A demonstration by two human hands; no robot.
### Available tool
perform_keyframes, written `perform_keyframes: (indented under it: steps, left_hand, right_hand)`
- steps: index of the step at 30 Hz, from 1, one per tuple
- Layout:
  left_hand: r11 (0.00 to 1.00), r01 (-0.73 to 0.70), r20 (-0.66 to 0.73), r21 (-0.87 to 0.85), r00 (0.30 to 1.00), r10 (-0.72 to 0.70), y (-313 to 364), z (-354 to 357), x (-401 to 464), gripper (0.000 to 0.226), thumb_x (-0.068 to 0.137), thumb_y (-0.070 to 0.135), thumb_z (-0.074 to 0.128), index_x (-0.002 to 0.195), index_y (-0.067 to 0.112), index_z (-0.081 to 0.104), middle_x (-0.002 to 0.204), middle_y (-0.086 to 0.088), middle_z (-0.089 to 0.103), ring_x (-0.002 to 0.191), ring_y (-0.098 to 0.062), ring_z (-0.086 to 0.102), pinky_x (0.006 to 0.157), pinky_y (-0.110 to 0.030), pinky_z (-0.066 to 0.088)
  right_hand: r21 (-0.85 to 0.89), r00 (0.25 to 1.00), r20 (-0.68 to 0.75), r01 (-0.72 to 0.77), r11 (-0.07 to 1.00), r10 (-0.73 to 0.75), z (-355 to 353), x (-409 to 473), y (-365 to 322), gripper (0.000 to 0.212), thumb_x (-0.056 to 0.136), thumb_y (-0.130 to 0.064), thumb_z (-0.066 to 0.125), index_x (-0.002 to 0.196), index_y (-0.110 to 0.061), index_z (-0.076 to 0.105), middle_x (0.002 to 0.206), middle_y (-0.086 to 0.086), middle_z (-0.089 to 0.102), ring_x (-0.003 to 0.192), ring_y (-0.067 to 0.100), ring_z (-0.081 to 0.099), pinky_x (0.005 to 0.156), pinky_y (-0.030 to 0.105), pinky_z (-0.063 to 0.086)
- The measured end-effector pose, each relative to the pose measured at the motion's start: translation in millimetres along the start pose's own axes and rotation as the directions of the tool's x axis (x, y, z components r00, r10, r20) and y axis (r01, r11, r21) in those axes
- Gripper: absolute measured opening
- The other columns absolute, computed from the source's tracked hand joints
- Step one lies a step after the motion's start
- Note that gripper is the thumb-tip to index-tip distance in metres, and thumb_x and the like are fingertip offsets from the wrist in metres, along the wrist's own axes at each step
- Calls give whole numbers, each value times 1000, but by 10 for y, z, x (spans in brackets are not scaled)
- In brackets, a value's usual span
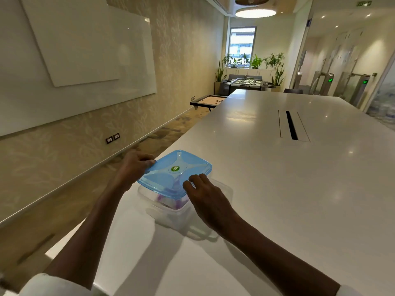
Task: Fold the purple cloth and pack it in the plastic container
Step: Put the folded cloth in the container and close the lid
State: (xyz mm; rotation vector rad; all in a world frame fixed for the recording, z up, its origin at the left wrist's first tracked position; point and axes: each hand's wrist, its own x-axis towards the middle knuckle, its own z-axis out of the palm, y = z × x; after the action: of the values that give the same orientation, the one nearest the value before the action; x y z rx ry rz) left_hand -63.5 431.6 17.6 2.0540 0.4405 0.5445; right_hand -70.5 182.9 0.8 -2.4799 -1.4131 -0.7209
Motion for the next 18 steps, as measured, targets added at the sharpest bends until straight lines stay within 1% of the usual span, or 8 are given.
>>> perform_keyframes:
  steps: [2,4,7,10,12,14,15,18]
  left_hand:
    - [1000,-9,-14,28,1000,10,-40,12,-36,18,86,4,66,103,4,74,93,-2,70,67,0,54,56,-7,40]
    - [999,-5,-11,38,1000,6,-79,18,-71,24,87,2,65,111,0,70,103,-5,70,73,-2,55,62,-12,40]
    - [999,11,-12,53,1000,-11,-135,19,-117,26,88,2,64,113,0,69,101,-9,70,71,-3,56,61,-13,41]
    - [998,11,3,57,1000,-11,-177,21,-155,26,88,3,64,113,1,69,103,-10,71,73,-2,59,61,-14,43]
    - [999,10,-14,35,1000,-9,-195,29,-167,25,87,4,66,112,-1,69,104,-12,72,77,-8,61,66,-16,45]
    - [998,18,-28,53,999,-16,-206,63,-177,24,89,7,65,111,0,70,105,-11,71,84,-15,60,73,-22,45]
    - [996,24,-28,82,999,-22,-211,89,-184,23,90,10,64,110,1,70,106,-10,70,85,-17,60,73,-24,44]
    - [992,36,-24,120,999,-34,-218,183,-195,22,93,15,59,109,5,71,107,-6,68,84,-17,58,64,-24,41]
  right_hand:
    - [16,1000,4,-1,1000,1,-2,-34,-30,37,85,-5,28,102,-6,60,100,13,62,92,30,58,49,34,47]
    - [38,1000,14,-4,999,4,11,-53,-56,36,87,-4,29,106,-5,59,106,14,61,96,31,56,53,36,49]
    - [63,999,34,-24,998,22,52,-72,-72,27,92,2,42,113,-6,57,115,14,58,105,31,53,63,40,52]
    - [85,998,38,-48,995,45,61,-83,-87,27,94,2,45,117,-5,57,120,14,57,111,31,51,70,42,55]
    - [98,998,31,-56,994,54,58,-98,-92,28,92,3,47,117,-4,58,121,15,58,113,32,51,72,42,56]
    - [107,998,19,-59,992,57,57,-117,-85,30,91,4,49,119,-4,57,123,15,58,116,32,51,75,41,57]
    - [111,998,9,-58,992,58,59,-127,-80,31,90,4,51,119,-4,57,124,15,58,117,33,51,75,42,57]
    - [125,998,-16,-65,990,68,82,-148,-67,31,88,5,55,119,-2,59,124,18,60,115,35,54,79,42,57]
